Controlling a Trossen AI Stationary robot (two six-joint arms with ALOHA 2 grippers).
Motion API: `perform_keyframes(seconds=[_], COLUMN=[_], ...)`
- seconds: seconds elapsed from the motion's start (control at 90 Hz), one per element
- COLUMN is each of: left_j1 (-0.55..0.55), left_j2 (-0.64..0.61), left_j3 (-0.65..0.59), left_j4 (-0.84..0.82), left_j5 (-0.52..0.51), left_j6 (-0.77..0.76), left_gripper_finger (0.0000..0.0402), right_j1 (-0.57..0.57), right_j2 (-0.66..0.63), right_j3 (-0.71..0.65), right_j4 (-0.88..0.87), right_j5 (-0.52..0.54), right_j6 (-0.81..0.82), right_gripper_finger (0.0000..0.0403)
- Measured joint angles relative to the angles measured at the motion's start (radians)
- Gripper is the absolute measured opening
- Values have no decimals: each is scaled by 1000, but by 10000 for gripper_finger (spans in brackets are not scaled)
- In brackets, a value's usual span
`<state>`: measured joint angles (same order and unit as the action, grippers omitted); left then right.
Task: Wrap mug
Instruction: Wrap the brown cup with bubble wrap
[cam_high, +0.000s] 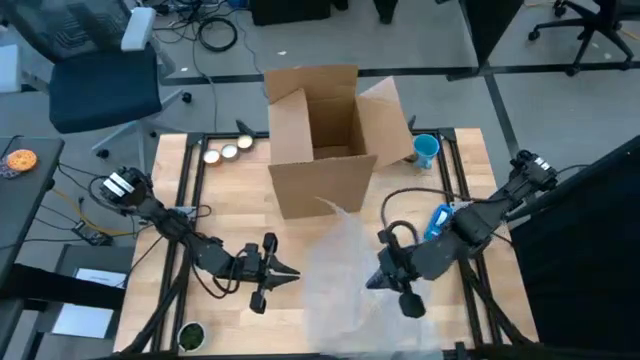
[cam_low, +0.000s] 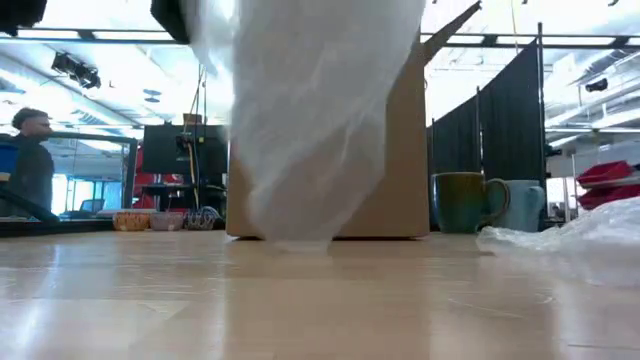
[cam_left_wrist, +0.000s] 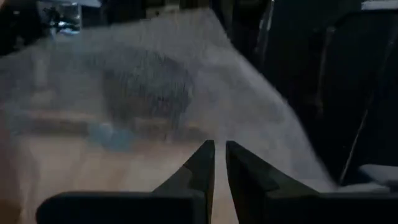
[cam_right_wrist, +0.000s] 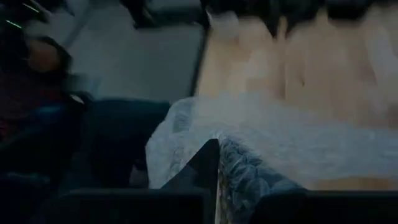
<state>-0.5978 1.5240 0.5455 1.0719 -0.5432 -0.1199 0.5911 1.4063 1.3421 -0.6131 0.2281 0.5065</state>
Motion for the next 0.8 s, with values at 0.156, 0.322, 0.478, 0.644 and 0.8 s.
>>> perform_keyframes(seconds=[0.156, 0.322, 0.478, 0.644, 0.8], left_j1=[78, 156, 228, 283, 289], left_j2=[104, 225, 314, 400, 420], left_j3=[36, 90, 110, 109, 109], left_j4=[-5, -6, -10, -126, -320], left_j5=[-35, -35, -34, -30, 9], left_j6=[-95, -129, -181, -337, -471], left_gripper_finger=[26, 26, 26, 26, 26], right_j1=[-71, -159, -218, -243, -243], right_j2=[0, -1, -1, -1, -1], right_j3=[-127, -239, -311, -341, -341], right_j4=[-60, -133, -134, -81, -46], right_j5=[12, 0, -21, -21, -22], right_j6=[81, 129, 129, 105, 60], right_gripper_finger=[0, 0, 0, 6, 32])
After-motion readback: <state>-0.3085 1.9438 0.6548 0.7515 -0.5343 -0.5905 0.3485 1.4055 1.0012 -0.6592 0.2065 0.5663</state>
